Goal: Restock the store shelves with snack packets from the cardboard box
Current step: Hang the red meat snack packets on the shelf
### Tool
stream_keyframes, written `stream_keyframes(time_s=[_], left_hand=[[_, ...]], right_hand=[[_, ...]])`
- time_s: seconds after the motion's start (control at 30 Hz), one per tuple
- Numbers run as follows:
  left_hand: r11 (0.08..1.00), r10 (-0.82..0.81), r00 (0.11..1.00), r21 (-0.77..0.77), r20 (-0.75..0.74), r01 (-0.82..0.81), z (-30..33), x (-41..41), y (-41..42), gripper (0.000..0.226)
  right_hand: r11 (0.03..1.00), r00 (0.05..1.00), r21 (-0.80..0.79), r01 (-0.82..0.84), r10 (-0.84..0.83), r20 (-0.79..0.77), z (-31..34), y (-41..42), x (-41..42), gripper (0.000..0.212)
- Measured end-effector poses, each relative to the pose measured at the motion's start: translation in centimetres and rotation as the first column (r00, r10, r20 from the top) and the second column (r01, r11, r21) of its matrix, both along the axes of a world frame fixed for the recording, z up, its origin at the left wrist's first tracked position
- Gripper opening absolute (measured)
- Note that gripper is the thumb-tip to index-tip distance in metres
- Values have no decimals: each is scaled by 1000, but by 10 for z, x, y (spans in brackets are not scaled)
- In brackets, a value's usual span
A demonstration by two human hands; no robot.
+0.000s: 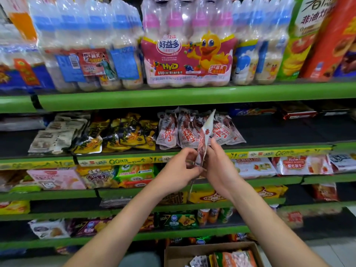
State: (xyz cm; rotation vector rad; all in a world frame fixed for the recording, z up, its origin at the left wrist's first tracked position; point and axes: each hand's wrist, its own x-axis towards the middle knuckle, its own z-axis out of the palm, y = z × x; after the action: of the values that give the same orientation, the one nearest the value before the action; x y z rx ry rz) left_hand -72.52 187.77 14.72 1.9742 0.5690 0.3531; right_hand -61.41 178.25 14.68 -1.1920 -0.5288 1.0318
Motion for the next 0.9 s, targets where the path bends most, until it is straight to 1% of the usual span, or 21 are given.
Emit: stream_keyframes(time_s=[0.07,0.13,0.17,0.23,0.3,0.33,0.37,0.43,0.5,0.6,0.67,0.73,0.77,0.8,0.83,0.87,0.9], left_hand=[[988,26,997,-153,79,-14,-1,1,2,47],[962,81,988,-269,131,-43,-2,3,3,43],[940,112,982,-336,152,-55,-2,3,4,39],[888,150,971,-457,189,-48,-4,3,8,37],[861,156,965,-508,212,-27,-4,2,12,38],[853,161,961,-521,225,-21,-4,3,13,38],[848,172,956,-530,236,-22,-4,4,14,39],[841,192,949,-540,251,-28,-2,7,17,38],[838,181,951,-546,250,-17,3,11,21,32],[833,203,960,-550,192,-66,11,16,30,25],[871,250,957,-466,146,-156,15,17,38,34],[891,296,943,-399,154,-215,19,15,45,35],[898,309,937,-374,165,-231,20,13,48,32],[904,315,933,-354,175,-239,21,12,50,30],[911,316,931,-331,180,-246,23,10,52,27],[917,315,931,-313,183,-249,24,10,53,24],[922,310,934,-297,179,-249,24,9,53,23]], right_hand=[[1000,996,-22,-4,6,85,-1,-4,3,56],[998,990,-52,25,-17,138,-4,-8,6,35],[998,990,-49,46,-39,138,-7,-10,8,32],[997,984,-31,73,-67,163,-13,-14,8,51],[994,973,-52,93,-80,218,-17,-18,5,70],[992,970,-83,95,-74,231,-20,-21,4,71],[989,968,-117,92,-61,244,-22,-24,3,62],[986,963,-158,59,-14,269,-23,-28,1,36],[987,967,-143,76,-38,254,-21,-26,4,23],[970,951,-151,192,-146,271,-10,-8,27,21],[940,926,-211,267,-190,327,-2,10,50,35],[913,900,-243,329,-225,374,6,29,71,56],[904,890,-241,354,-245,385,10,38,80,59],[898,886,-241,368,-259,386,14,47,89,57],[897,892,-245,368,-266,366,18,55,97,51],[898,902,-257,357,-259,346,23,62,101,39],[890,900,-296,346,-226,372,26,66,103,24]])
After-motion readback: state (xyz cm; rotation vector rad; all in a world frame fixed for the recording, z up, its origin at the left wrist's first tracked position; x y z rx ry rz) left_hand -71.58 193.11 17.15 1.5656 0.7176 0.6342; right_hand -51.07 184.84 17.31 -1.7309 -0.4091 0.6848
